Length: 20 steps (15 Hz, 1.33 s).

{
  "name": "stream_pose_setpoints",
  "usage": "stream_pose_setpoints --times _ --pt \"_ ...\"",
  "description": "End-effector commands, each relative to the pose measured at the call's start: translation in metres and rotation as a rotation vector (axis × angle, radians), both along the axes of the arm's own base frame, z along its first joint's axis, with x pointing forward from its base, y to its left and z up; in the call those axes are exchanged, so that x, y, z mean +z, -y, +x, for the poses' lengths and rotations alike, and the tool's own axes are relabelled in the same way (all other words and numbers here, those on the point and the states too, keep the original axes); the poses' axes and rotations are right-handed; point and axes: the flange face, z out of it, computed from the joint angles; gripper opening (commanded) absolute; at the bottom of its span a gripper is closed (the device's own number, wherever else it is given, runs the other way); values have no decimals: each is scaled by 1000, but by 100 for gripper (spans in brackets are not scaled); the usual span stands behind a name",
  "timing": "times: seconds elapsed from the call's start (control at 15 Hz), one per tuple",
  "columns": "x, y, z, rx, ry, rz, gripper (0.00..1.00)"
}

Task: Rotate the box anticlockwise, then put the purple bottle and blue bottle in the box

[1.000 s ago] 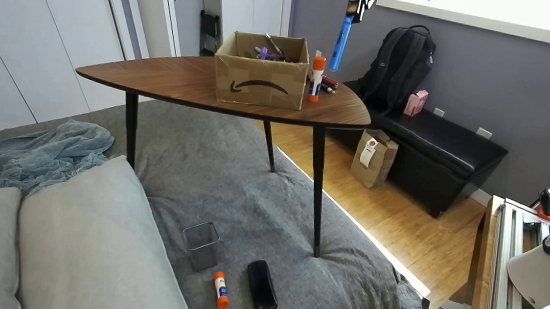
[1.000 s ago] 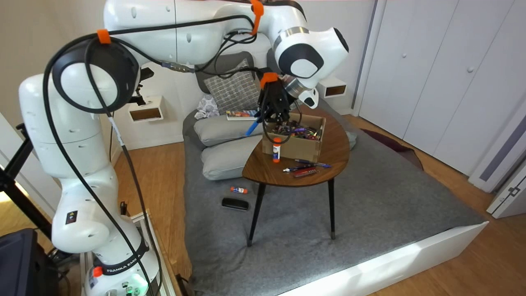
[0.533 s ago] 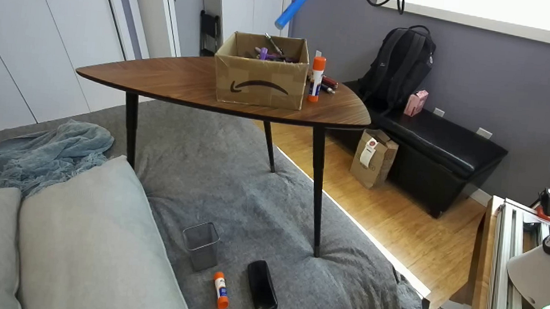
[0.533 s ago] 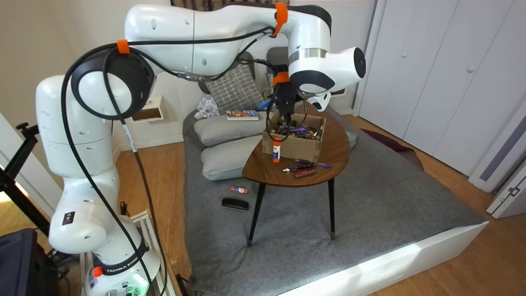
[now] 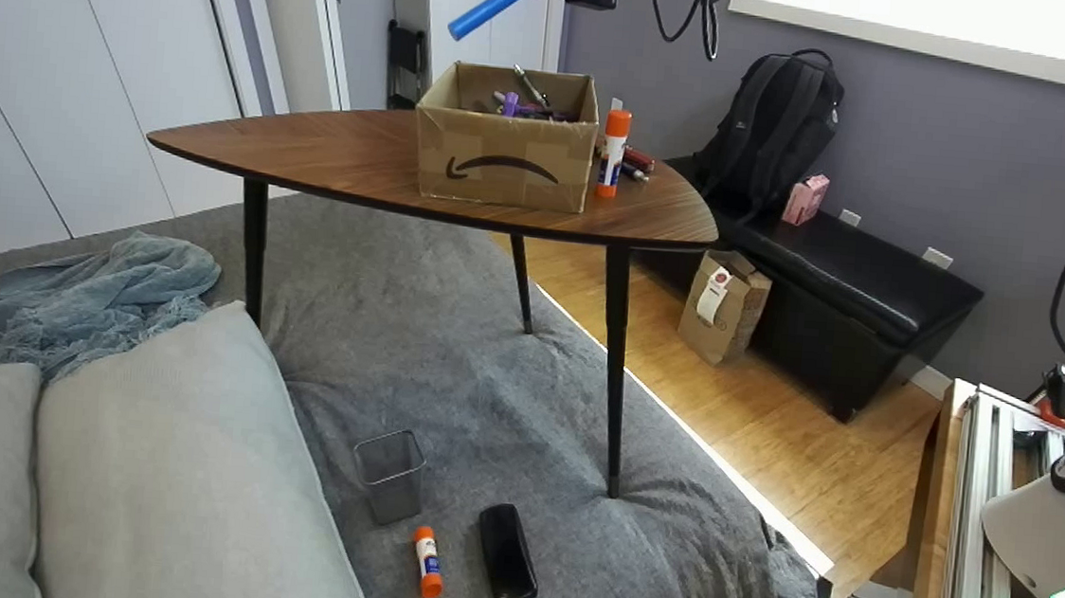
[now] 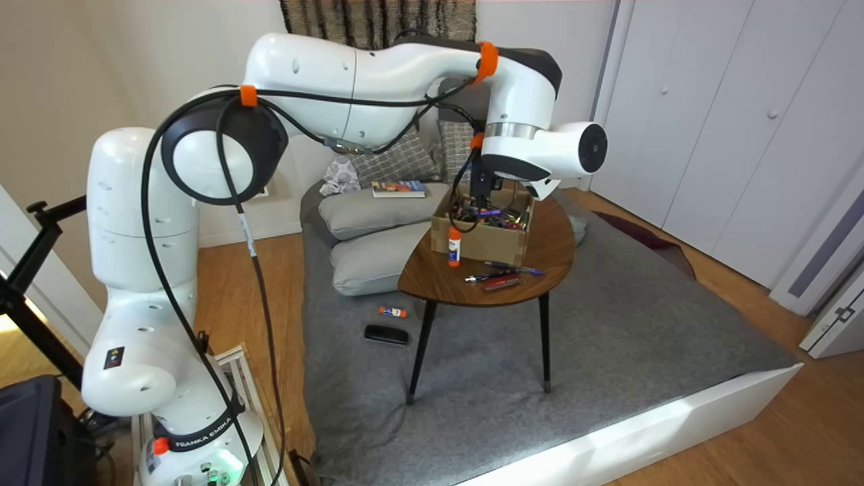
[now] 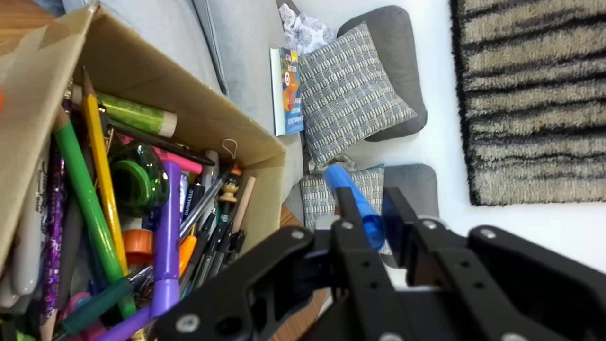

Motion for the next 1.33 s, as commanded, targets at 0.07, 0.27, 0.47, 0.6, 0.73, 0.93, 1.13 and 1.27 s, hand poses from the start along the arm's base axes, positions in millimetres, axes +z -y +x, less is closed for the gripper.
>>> stream_pose_setpoints --times 0.07,0.27,0.47,0.6,0.73,0.93,1.13,1.27 --pt "-19 -13 16 -40 -99 -10 5" --pt "-32 -21 19 -29 -169 -18 5" --pt "-39 -23 19 -32 -239 -44 5" --pt "-40 -23 18 -38 -273 -66 45" --pt "-33 -21 15 -46 -286 -117 58" --pt "-12 -27 5 1 -255 -262 78" --pt "16 -47 -8 66 -190 -405 98" --pt "37 -67 -21 119 -152 -493 100"
